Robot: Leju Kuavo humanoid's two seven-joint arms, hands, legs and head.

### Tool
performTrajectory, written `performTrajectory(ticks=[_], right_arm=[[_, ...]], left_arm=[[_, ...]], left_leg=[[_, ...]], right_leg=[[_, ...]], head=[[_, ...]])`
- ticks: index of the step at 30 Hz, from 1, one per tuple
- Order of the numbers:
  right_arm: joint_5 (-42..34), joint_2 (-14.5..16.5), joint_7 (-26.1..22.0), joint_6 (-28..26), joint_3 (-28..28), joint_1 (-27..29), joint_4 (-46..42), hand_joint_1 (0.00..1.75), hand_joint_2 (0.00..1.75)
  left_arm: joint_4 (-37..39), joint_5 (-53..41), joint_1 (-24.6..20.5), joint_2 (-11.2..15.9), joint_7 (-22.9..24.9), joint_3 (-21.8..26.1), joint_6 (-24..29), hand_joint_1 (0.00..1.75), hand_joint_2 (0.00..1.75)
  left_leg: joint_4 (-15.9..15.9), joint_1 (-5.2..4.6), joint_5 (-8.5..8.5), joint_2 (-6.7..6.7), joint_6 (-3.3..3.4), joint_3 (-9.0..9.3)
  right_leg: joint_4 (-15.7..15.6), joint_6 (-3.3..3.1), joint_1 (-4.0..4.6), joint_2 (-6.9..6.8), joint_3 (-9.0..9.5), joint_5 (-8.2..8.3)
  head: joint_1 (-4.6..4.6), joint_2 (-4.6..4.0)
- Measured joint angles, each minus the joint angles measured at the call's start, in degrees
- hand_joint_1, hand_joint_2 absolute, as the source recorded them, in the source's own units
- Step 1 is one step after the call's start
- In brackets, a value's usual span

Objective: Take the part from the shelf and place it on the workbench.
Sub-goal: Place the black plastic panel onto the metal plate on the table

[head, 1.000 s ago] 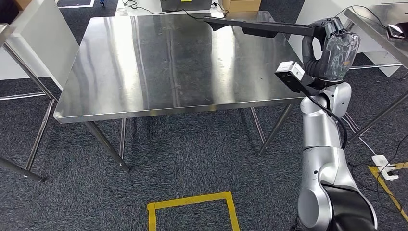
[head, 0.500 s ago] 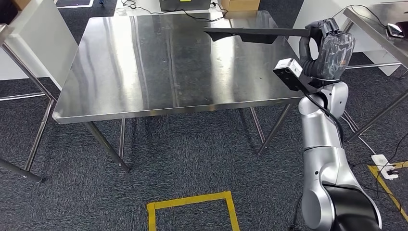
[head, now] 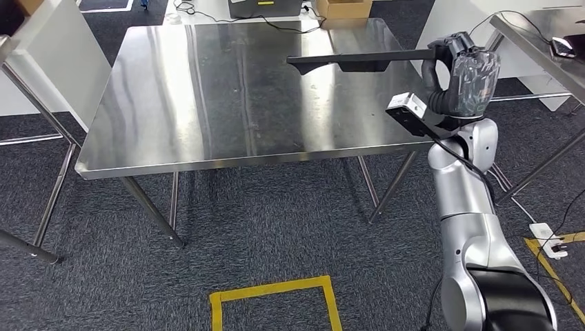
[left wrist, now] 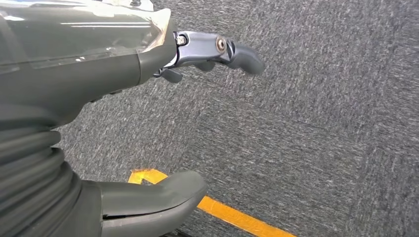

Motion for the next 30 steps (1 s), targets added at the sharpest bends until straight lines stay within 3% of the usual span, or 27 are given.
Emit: performTrajectory(ticks=[2,3,4,6,7,8,9,12,14,17,18,19,21,23,25,27,29,30], right_arm=[[0.0,-0.3,0.2,0.0,0.1,0.3,0.0,1.75,1.75],[0.0,-0.3,0.2,0.0,0.2,0.5,0.0,1.75,1.75],[0.0,-0.4,0.3,0.0,0.4,0.6,0.0,1.75,1.75],[0.0,-0.5,0.4,0.0,0.8,0.7,0.1,1.75,1.75],[0.0,-0.6,0.4,0.0,1.0,0.6,0.1,1.75,1.75],[0.0,-0.6,0.5,0.0,1.1,0.6,0.2,1.75,1.75],[-0.1,-0.6,0.5,0.0,1.2,0.7,0.3,1.75,1.75],[0.0,-0.7,0.7,0.0,1.5,0.8,0.3,1.75,1.75],[0.0,-0.7,0.6,0.0,1.7,0.6,0.3,1.75,1.75],[0.0,-0.7,0.6,0.0,1.9,0.6,0.4,1.75,1.75],[0.0,-0.7,0.6,0.0,1.9,0.7,0.4,1.75,1.75],[0.0,-0.7,0.6,0.0,2.0,0.8,0.5,1.75,1.75],[0.1,-0.7,0.6,0.0,2.0,0.8,0.5,1.75,1.75],[0.3,-0.7,0.6,0.0,2.1,0.8,0.5,1.75,1.75],[0.6,-0.8,0.8,0.0,2.1,0.9,0.4,1.75,1.75],[0.9,-1.1,1.0,0.0,2.2,1.2,0.1,1.75,1.75],[1.1,-1.4,1.2,0.0,2.4,1.5,-0.2,1.75,1.75],[1.1,-1.5,1.3,0.0,2.4,1.6,-0.3,1.75,1.75]], left_arm=[[0.0,0.0,0.0,0.0,0.1,0.0,0.0,0.0,1.75],[0.0,0.0,0.0,-0.1,0.1,0.0,0.0,0.0,1.75],[0.0,0.0,0.1,-0.1,0.2,0.0,-0.1,0.0,1.75],[0.0,0.0,0.1,-0.2,0.3,0.0,-0.1,0.0,1.75],[0.0,0.0,0.1,-0.1,0.3,0.0,-0.1,0.0,1.75],[0.0,0.0,0.0,0.0,0.3,0.0,-0.1,0.0,1.75],[0.0,0.0,0.0,0.0,0.4,0.0,-0.1,0.0,1.75],[0.0,0.0,0.0,0.1,0.4,0.0,-0.1,0.0,1.75],[0.0,0.0,0.0,0.1,0.4,0.0,-0.1,0.0,1.75],[0.0,-0.1,0.1,0.1,0.4,0.0,-0.1,0.0,1.75],[0.0,-0.1,0.2,0.1,0.4,0.0,-0.1,0.0,1.75],[0.0,-0.1,0.3,0.1,0.4,0.0,-0.1,0.0,1.75],[0.0,-0.3,0.3,0.1,0.4,0.0,-0.2,0.0,1.75],[0.0,-0.4,0.3,0.2,0.4,0.0,-0.2,0.0,1.75],[0.1,-0.5,0.2,0.2,0.4,0.0,-0.2,0.0,1.75],[0.1,-0.6,0.2,0.1,0.4,0.0,-0.3,0.0,1.75],[0.1,-0.7,0.2,0.0,0.4,0.0,-0.3,0.0,1.75],[0.1,-0.7,0.1,0.0,0.4,0.0,-0.4,0.0,1.75]], left_leg=[[0.0,0.19,-0.24,0.08,-0.2,0.21],[0.0,0.31,-0.45,0.08,-0.45,0.37],[0.1,0.53,-0.71,0.09,-0.78,0.62],[0.1,1.02,-1.49,0.09,-1.77,1.38],[0.2,1.09,-1.93,0.08,-2.35,1.66],[0.2,1.04,-2.32,0.07,-2.88,1.91],[0.1,0.92,-2.62,0.08,-3.26,2.07],[0.1,1.19,-3.49,0.25,-4.03,2.66],[3.8,1.36,-5.11,0.39,-4.26,1.24],[14.8,1.08,-8.48,0.36,-3.85,-5.86],[16.7,0.94,-8.26,0.34,-3.54,-7.89],[16.5,0.72,-6.71,0.31,-3.08,-8.9],[10.3,0.01,-0.87,0.06,-1.59,-7.82],[3.8,-0.8,2.57,-0.18,0.04,-5.33],[1.4,-1.44,2.4,-0.23,0.8,-3.91],[-0.2,-1.61,2.3,-0.24,0.98,-2.48],[-1.5,-1.29,2.27,-0.24,1.12,-0.76],[-1.9,-1.07,2.16,-0.24,1.1,-0.19]], right_leg=[[6.8,0.21,-0.4,-0.07,-3.84,-2.01],[8.1,0.62,-0.7,-0.13,-4.75,-2.06],[7.1,1.23,-1.02,-0.22,-4.49,-1.25],[-0.6,2.85,-1.81,-0.86,-0.84,2.02],[-4.3,3.29,-1.86,-1.02,1.22,3.16],[-6.8,3.21,-1.86,-1.08,2.6,3.74],[-7.6,2.69,-1.75,-1.01,3.17,3.6],[-7.3,0.45,-1.59,-0.39,3.69,2.55],[-7.4,-0.74,-1.49,-0.22,4.67,1.81],[-7.4,-2.16,-0.62,-0.07,5.87,0.68],[-7.4,-2.44,-0.25,0.06,6.32,0.27],[-7.4,-2.63,0.09,0.21,6.91,-0.19],[-7.4,-2.77,0.64,0.41,8.4,-1.27],[-7.6,-2.59,0.98,0.48,9.52,-2.24],[-7.6,-1.91,0.91,0.52,9.84,-2.37],[-6.8,-0.98,0.81,0.46,9.71,-1.84],[-3.3,-0.28,0.69,0.2,7.93,-1.82],[-0.4,-0.12,0.52,0.05,5.99,-2.46]], head=[[0.07,0.0],[0.07,0.0],[0.06,0.0],[0.14,0.0],[0.21,0.0],[0.23,0.01],[0.22,0.01],[0.01,0.01],[-0.11,0.01],[-0.22,0.0],[-0.24,0.0],[-0.25,0.0],[-0.27,0.0],[-0.13,0.0],[-0.05,0.01],[-0.17,0.01],[-0.27,0.0],[-0.28,0.0]])
